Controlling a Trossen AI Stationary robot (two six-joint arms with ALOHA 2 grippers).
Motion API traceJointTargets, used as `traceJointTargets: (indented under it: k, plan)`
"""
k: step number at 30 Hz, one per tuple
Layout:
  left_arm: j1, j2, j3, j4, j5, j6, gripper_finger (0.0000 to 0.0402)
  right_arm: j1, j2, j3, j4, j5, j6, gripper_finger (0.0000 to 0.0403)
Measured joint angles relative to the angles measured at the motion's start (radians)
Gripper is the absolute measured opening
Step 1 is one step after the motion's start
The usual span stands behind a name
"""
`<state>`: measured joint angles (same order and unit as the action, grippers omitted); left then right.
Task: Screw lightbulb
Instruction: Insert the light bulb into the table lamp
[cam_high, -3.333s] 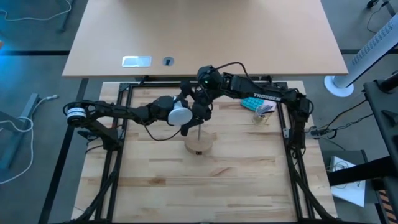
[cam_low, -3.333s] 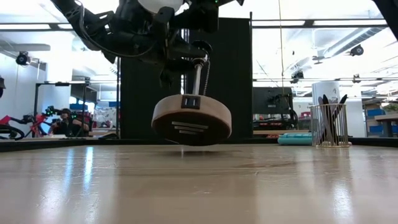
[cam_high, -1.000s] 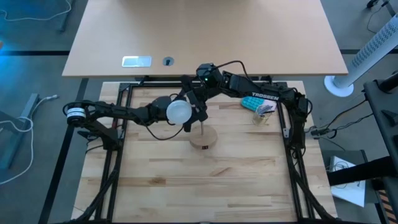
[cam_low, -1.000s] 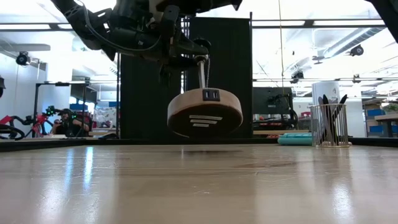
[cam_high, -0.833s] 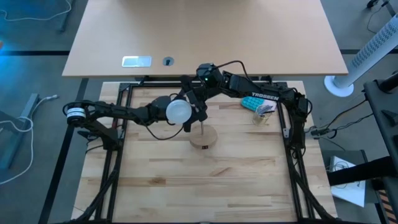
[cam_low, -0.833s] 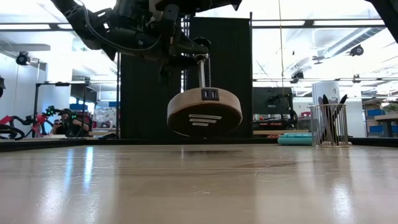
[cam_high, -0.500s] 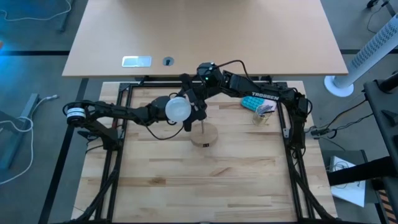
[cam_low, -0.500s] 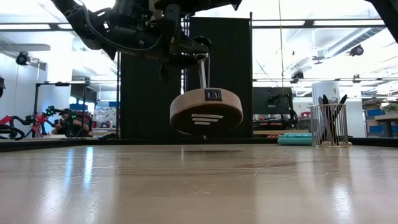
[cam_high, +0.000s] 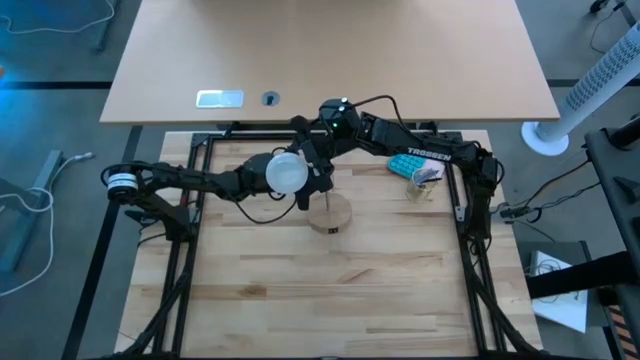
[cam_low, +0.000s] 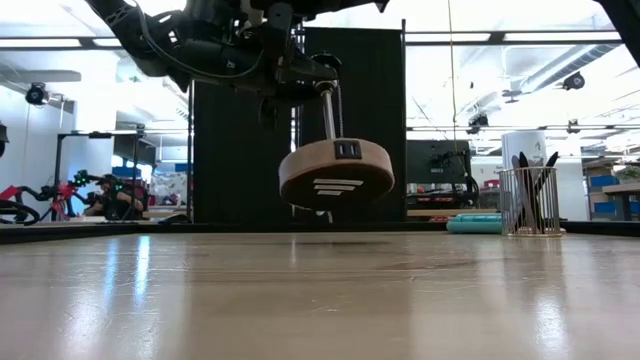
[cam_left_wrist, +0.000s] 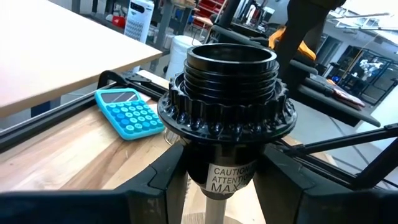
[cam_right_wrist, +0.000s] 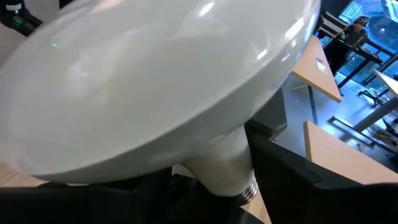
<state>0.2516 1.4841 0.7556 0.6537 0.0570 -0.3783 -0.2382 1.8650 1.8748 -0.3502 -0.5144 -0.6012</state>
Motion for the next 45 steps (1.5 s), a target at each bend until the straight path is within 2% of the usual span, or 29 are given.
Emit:
traceJointTargets:
  k: [15,26,31,45]
  plan:
    - [0.002,-0.015,0.001,-0.008,-0.017,0.012,0.0143,-0.009,-0.007,0.0,-0.002,0.035,0.006,0.0199]
    - [0.002,-0.03,0.001,-0.015,-0.054,0.03,0.0143,-0.043,-0.013,0.0,0.029,0.035,0.114,0.0199]
    - [0.002,-0.03,0.0,-0.015,-0.102,0.022,0.0143,-0.036,-0.013,0.0,0.032,0.036,0.109,0.0199]
    - [0.0,-0.03,-0.001,-0.008,-0.102,0.012,0.0143,-0.025,-0.002,-0.003,0.038,0.008,0.029,0.021]
